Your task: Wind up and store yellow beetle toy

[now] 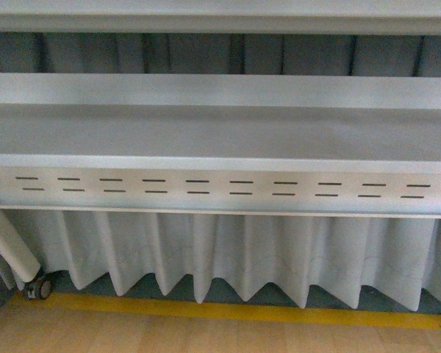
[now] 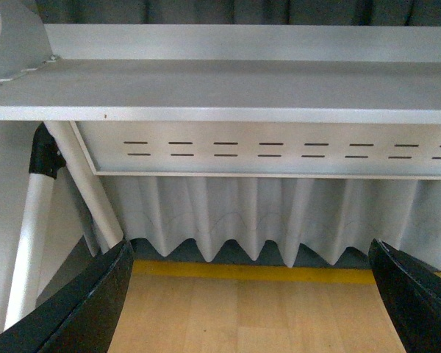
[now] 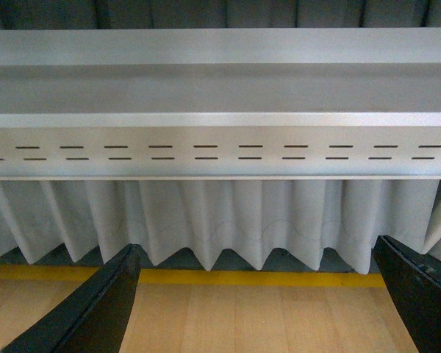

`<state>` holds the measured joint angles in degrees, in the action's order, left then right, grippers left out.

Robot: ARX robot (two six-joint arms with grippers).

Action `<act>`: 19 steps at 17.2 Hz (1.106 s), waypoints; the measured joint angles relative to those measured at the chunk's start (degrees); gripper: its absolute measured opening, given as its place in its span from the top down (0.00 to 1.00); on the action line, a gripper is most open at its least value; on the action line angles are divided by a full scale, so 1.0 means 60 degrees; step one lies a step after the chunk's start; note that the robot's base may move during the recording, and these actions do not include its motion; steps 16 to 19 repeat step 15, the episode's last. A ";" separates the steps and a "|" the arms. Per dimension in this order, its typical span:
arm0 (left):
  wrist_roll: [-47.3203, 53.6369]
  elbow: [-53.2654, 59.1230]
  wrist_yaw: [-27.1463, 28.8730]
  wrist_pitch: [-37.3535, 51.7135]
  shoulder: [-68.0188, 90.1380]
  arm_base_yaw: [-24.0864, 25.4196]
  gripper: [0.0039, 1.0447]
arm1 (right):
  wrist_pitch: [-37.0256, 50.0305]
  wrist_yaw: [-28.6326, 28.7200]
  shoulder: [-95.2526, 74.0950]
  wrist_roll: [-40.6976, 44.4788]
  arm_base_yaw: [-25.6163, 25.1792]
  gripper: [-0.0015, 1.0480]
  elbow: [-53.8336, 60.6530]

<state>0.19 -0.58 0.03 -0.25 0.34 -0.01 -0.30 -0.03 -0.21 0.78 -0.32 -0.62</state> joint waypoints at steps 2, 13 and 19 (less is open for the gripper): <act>0.0000 0.0000 0.0000 0.0000 0.0000 0.0000 0.06 | 0.0000 0.0000 0.0000 0.0000 0.0000 0.06 0.0000; 0.0000 0.0000 0.0000 -0.0004 0.0000 0.0000 0.06 | 0.0000 0.0000 0.0000 0.0000 0.0000 0.06 0.0000; 0.0000 0.0000 0.0000 0.0000 0.0000 0.0000 0.06 | 0.0000 0.0004 0.0000 0.0004 0.0000 0.06 0.0000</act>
